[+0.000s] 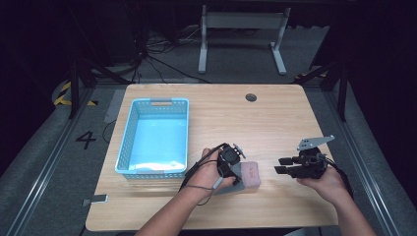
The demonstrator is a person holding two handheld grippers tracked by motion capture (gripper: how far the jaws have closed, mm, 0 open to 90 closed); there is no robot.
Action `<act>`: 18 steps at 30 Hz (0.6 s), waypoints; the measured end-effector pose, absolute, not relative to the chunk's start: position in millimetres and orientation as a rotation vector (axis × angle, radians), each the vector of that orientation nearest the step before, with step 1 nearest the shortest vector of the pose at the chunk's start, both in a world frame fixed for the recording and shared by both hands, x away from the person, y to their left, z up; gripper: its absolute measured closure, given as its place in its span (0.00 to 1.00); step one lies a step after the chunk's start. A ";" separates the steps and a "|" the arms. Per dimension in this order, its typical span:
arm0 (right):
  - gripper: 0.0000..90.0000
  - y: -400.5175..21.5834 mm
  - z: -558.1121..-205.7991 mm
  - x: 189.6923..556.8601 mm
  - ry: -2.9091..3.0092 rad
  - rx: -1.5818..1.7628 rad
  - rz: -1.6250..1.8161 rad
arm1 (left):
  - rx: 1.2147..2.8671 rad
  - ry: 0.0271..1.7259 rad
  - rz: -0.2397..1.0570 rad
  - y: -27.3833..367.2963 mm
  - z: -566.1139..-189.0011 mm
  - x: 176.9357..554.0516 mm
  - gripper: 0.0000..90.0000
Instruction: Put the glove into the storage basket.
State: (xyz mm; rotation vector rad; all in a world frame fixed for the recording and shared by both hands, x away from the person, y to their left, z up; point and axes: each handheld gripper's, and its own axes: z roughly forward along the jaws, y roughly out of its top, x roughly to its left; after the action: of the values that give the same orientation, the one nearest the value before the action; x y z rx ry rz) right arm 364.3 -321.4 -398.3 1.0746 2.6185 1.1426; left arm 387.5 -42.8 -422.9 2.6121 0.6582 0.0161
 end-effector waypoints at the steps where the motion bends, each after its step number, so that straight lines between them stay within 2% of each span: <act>1: 0.63 -321.5 -398.3 364.4 2.617 1.075 1.144 | 2.619 0.662 0.022 -44.7 -425.9 388.2 0.38; 5: 0.61 -321.0 -399.0 364.7 2.622 1.078 1.152 | 2.629 0.679 -0.003 -47.3 -430.3 391.7 0.32; 9: 0.58 -320.9 -398.6 364.7 2.616 1.081 1.163 | 2.661 0.638 0.033 -51.4 -433.4 388.6 0.28; 12: 0.58 -319.9 -398.6 364.6 2.618 1.080 1.171 | 2.676 0.641 0.025 -52.8 -433.8 389.0 0.28; 18: 0.58 -318.3 -398.1 364.5 2.621 1.073 1.174 | 2.701 0.681 0.035 -56.7 -432.6 386.2 0.35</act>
State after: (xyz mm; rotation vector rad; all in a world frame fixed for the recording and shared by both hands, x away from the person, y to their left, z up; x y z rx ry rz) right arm 364.5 -318.3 -398.1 1.0732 2.6208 1.1743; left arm 386.2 -56.7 -432.6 2.7014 0.6809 0.0350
